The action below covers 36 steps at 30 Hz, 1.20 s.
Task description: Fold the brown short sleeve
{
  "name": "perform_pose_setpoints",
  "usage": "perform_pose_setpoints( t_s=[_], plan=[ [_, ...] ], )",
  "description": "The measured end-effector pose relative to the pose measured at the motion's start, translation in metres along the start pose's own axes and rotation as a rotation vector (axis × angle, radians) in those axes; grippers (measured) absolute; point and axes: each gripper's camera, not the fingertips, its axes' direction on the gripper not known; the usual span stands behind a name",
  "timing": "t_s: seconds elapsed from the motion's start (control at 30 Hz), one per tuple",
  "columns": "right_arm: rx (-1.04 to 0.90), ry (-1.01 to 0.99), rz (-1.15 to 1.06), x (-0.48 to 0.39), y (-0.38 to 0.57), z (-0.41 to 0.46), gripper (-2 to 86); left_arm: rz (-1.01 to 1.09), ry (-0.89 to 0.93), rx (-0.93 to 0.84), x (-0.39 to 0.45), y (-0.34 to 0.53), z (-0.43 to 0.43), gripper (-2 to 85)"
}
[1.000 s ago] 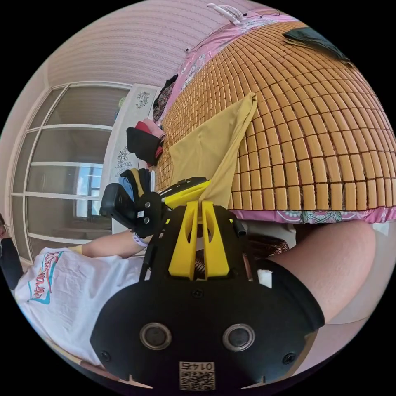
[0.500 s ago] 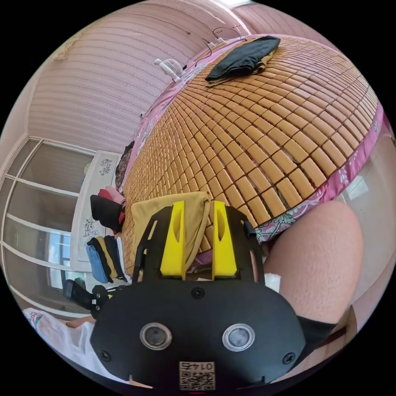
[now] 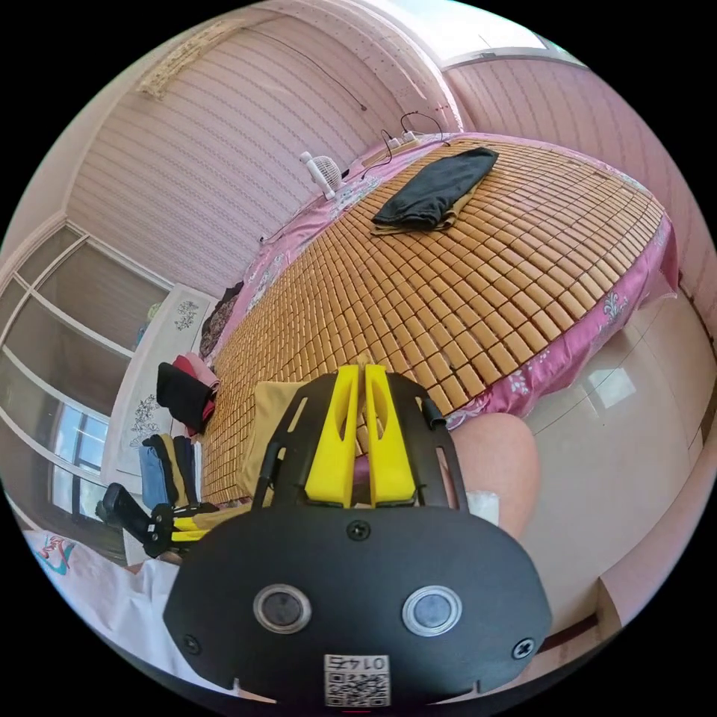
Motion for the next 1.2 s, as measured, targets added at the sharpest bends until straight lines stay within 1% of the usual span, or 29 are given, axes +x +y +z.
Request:
perform_pose_setpoints(
  t_s=[0.1, 0.2, 0.27, 0.33, 0.43, 0.5, 0.57, 0.6, 0.67, 0.8, 0.9, 1.0, 1.07, 1.1, 1.2],
  plan=[
    [0.004, -0.041, -0.054, -0.02, -0.009, -0.015, 0.9, -0.017, -0.003, 0.062, -0.001, 0.004, -0.015, -0.9],
    [-0.002, -0.089, -0.224, -0.074, -0.026, -0.007, 1.1, -0.079, 0.002, 0.119, -0.01, 0.013, -0.034, -0.8],
    [-0.042, -0.134, -0.362, -0.129, -0.042, 0.018, 1.5, -0.131, -0.026, 0.151, -0.016, 0.02, -0.047, -0.7],
    [-0.096, -0.161, -0.43, -0.171, -0.052, 0.046, 2.1, -0.189, -0.079, 0.179, -0.022, 0.029, -0.059, -0.4],
    [-0.204, -0.187, -0.532, -0.232, -0.059, 0.104, 4.0, -0.392, -0.191, 0.197, -0.044, 0.053, -0.073, 1.4],
    [-0.271, -0.154, -0.608, -0.259, -0.057, 0.137, 5.8, -0.597, -0.26, 0.153, -0.069, 0.078, -0.073, 4.0],
    [-0.323, -0.089, -0.717, -0.282, -0.051, 0.169, 7.0, -0.718, -0.246, 0.078, -0.085, 0.09, -0.069, 5.5],
    [-0.334, -0.069, -0.733, -0.285, -0.051, 0.174, 7.4, -0.769, -0.226, 0.054, -0.092, 0.095, -0.069, 6.4],
    [-0.375, -0.011, -0.773, -0.293, -0.051, 0.19, 8.5, -0.823, -0.224, 0.057, -0.099, 0.097, -0.072, 7.6],
    [-0.449, 0.071, -0.797, -0.296, -0.057, 0.213, 11.4, -0.811, -0.324, 0.036, -0.102, 0.086, -0.074, 11.6],
    [-0.507, 0.135, -0.824, -0.303, -0.057, 0.235, 13.0, -0.812, -0.338, -0.026, -0.106, 0.08, -0.064, 13.0],
    [-0.542, 0.189, -0.865, -0.314, -0.053, 0.251, 13.1, -0.793, -0.345, -0.1, -0.106, 0.075, -0.051, 11.2],
    [-0.512, 0.152, -0.855, -0.316, -0.055, 0.247, 12.5, -0.762, -0.38, -0.121, -0.102, 0.071, -0.048, 8.9],
    [-0.503, 0.147, -0.85, -0.316, -0.056, 0.246, 12.3, -0.74, -0.356, -0.149, -0.1, 0.068, -0.044, 8.4],
    [-0.472, 0.169, -0.88, -0.321, -0.052, 0.236, 8.9, -0.711, -0.398, -0.206, -0.092, 0.06, -0.041, 7.2]
  ],
)
